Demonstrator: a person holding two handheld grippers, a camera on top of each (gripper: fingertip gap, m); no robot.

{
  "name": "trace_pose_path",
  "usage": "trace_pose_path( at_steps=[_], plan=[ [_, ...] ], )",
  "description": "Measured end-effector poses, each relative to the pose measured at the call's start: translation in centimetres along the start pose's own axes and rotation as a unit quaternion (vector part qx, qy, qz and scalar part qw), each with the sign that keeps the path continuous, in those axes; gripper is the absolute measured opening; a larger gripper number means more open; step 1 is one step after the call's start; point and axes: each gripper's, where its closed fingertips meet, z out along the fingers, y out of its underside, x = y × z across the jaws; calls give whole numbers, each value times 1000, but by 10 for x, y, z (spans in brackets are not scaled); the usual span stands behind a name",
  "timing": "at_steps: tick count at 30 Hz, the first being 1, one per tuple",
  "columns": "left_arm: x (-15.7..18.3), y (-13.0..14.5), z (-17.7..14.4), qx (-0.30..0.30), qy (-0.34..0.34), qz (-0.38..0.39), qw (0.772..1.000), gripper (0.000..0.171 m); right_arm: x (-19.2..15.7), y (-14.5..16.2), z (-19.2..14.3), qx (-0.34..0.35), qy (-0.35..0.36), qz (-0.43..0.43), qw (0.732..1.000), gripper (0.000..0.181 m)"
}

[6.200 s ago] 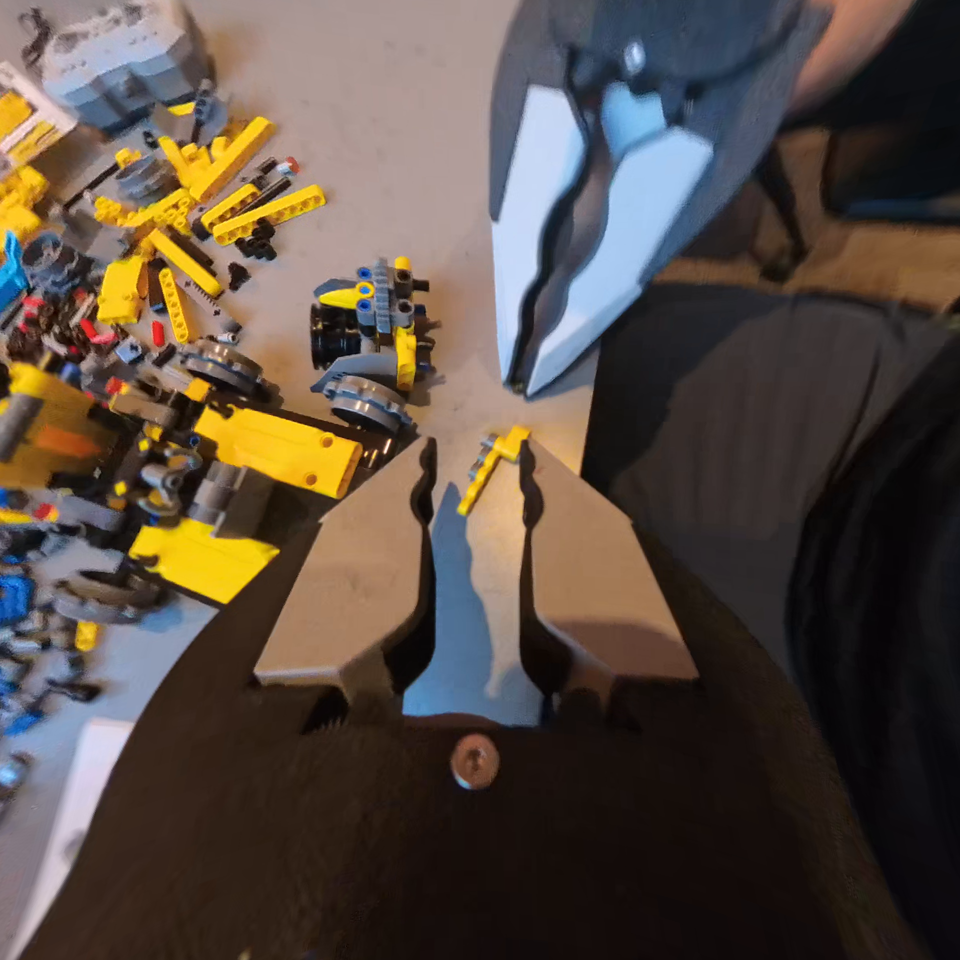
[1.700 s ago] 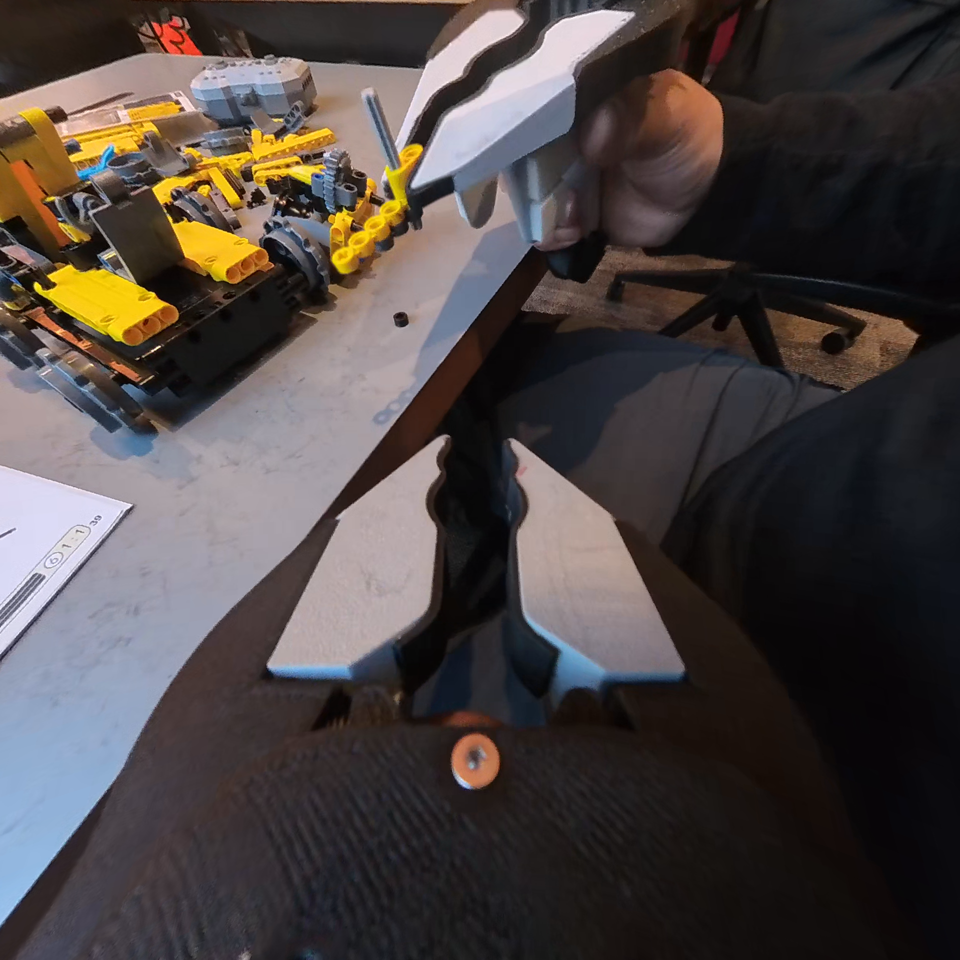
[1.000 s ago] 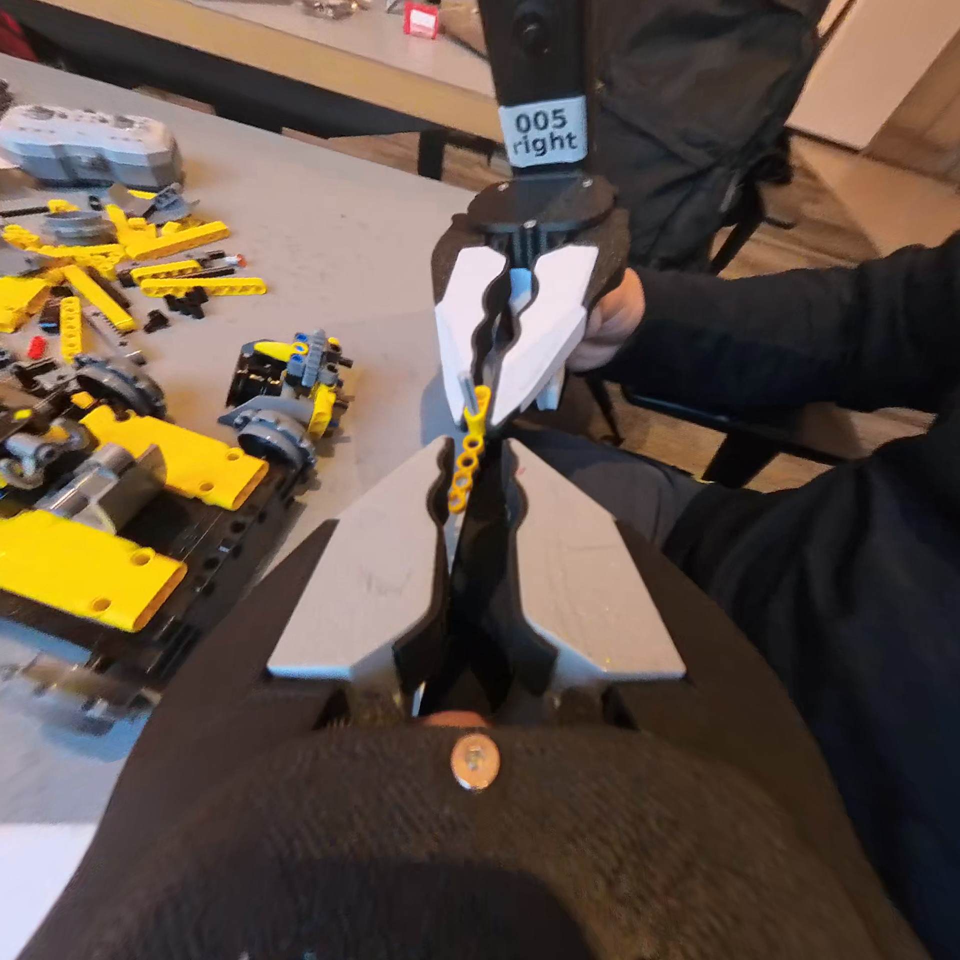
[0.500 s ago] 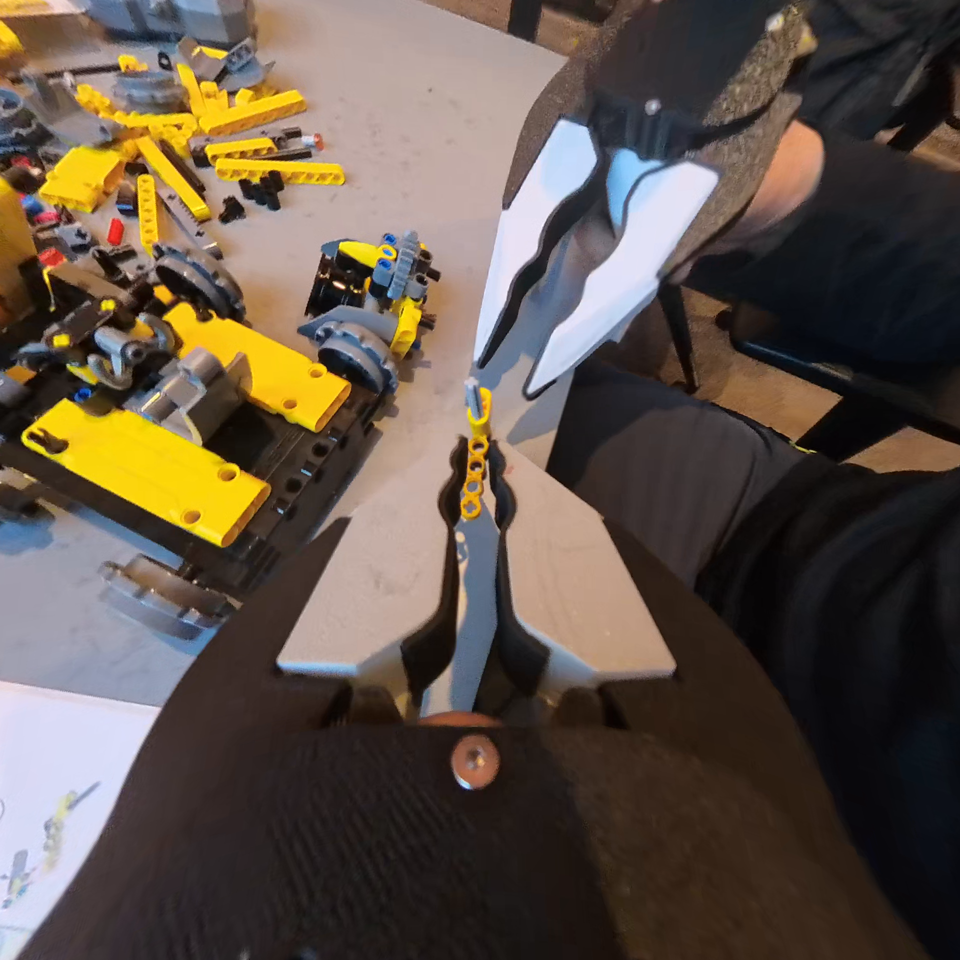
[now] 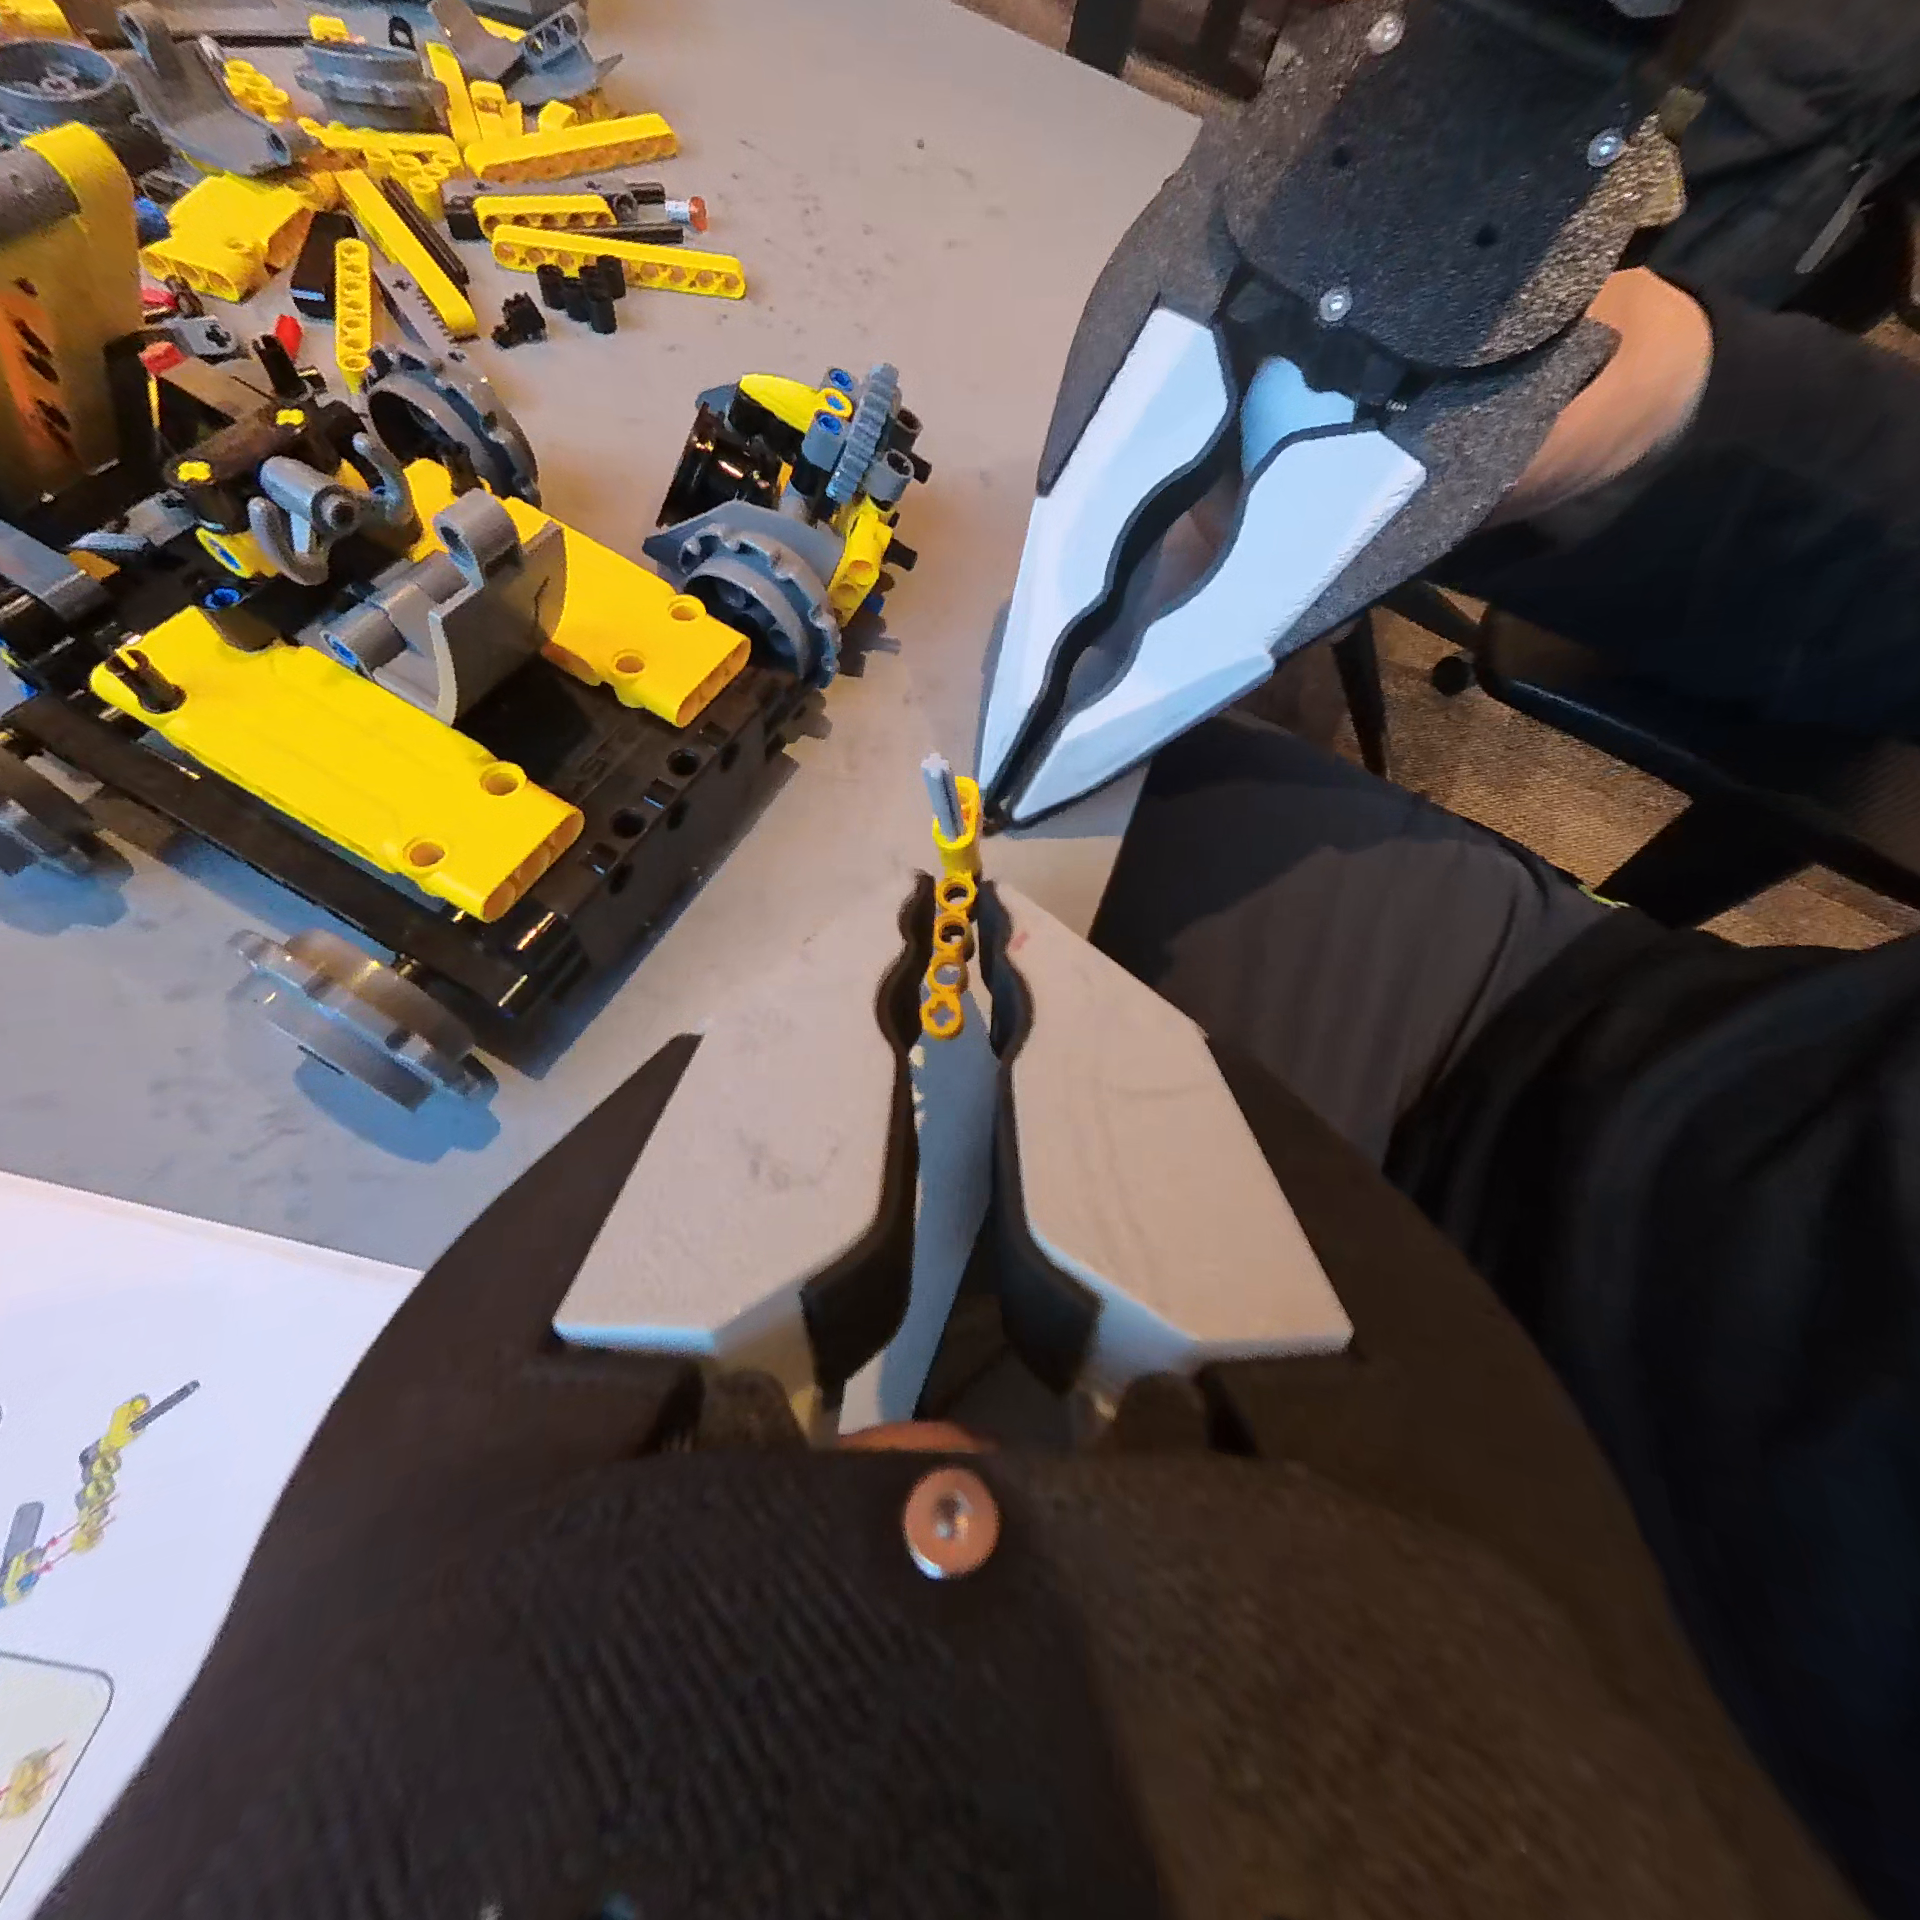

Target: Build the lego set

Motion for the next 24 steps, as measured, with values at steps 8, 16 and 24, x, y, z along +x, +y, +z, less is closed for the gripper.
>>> trace_pose_path(
  at_steps=[8, 16, 24],
  plan=[
    [2, -3, -1, 3, 8, 6, 1000, 6, -2, 2, -3, -6, 2, -5, 1000, 7],
    [4, -3, 9, -6, 24, 7, 1000, 6, 2, -7, -13, 23, -7, -6, 1000, 8],
    [2, -4, 12, -6, 21, 2, 1000, 6, 3, -4, -6, -5, -33, -17, 999, 5]
  ],
)
